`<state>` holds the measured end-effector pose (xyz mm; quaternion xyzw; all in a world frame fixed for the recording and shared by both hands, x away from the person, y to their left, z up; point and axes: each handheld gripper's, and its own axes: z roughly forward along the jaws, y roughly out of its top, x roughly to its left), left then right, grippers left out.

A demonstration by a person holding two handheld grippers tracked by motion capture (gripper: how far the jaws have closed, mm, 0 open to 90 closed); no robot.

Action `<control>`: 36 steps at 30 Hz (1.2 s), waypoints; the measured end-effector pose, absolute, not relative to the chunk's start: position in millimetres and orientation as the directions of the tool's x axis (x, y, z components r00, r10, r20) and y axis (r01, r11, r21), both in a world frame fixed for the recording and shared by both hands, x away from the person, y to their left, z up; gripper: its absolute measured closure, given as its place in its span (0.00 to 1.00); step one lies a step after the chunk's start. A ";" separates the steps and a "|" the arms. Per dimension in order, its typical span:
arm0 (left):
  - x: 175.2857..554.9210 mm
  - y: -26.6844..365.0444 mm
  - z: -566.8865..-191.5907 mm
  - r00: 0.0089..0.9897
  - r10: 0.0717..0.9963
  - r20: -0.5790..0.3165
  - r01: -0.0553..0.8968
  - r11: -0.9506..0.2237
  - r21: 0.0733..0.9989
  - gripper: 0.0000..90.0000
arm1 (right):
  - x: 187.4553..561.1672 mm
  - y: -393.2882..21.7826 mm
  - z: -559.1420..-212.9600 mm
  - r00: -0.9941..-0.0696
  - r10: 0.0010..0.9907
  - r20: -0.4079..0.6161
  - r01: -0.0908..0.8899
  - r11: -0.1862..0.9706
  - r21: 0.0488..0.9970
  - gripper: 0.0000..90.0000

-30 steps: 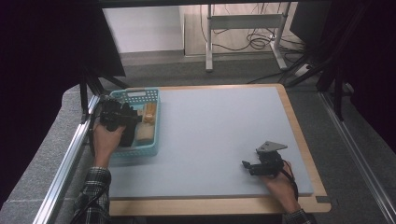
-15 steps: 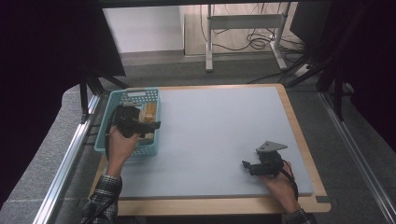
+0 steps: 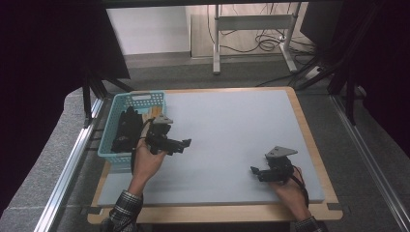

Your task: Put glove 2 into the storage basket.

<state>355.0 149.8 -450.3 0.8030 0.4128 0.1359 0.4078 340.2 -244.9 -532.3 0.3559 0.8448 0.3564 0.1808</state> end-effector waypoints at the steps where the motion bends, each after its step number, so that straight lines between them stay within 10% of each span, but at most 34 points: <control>1: 353.5 146.1 -452.5 0.629 0.768 -0.118 0.548 -0.330 0.769 0.00 | 340.2 -245.0 -532.3 -0.681 0.730 -0.052 0.472 0.493 0.731 0.22; 36: 326.2 71.5 -545.3 0.721 0.692 -0.036 0.521 -0.507 0.686 0.00 | 340.0 -245.0 -532.6 -0.681 0.730 -0.053 0.471 0.493 0.732 0.22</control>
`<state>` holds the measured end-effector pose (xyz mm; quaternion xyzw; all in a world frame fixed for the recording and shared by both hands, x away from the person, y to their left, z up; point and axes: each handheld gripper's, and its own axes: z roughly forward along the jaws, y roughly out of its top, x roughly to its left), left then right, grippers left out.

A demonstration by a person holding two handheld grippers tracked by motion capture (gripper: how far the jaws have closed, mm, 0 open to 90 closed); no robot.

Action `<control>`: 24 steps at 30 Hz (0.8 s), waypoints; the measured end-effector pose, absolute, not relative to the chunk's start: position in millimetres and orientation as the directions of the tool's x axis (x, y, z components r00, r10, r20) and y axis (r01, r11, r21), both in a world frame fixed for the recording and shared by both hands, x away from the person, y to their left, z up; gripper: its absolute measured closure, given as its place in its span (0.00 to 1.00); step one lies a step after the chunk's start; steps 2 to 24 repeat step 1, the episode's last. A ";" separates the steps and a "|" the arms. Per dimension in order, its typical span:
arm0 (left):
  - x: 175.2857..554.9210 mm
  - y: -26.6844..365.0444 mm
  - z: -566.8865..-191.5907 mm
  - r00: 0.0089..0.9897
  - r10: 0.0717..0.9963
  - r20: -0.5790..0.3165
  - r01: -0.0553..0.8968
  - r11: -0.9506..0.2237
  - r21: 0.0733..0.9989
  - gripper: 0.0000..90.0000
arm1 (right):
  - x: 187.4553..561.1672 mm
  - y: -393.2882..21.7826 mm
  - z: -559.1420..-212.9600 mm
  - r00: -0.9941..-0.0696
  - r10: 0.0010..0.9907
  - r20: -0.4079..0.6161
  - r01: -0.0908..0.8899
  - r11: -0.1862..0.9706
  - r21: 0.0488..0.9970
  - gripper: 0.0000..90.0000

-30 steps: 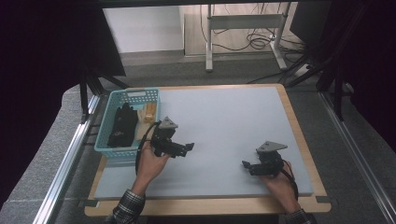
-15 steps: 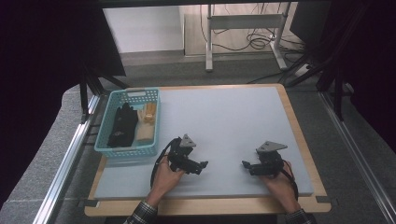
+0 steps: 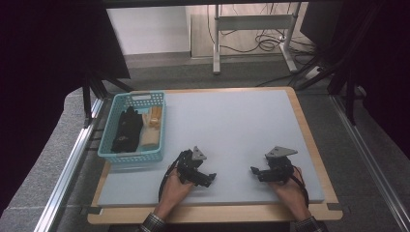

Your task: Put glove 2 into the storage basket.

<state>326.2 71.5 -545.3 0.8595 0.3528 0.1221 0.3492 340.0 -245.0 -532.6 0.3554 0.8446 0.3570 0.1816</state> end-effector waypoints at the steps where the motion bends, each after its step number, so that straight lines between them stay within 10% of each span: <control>1: 326.0 71.5 -545.3 0.719 0.694 -0.041 0.525 -0.503 0.687 0.00 | 339.9 -244.9 -532.5 -0.681 0.730 -0.053 0.471 0.493 0.731 0.22; 24: 326.0 71.5 -545.3 0.719 0.694 -0.041 0.525 -0.503 0.687 0.00 | 339.9 -244.9 -532.5 -0.681 0.730 -0.053 0.471 0.493 0.731 0.22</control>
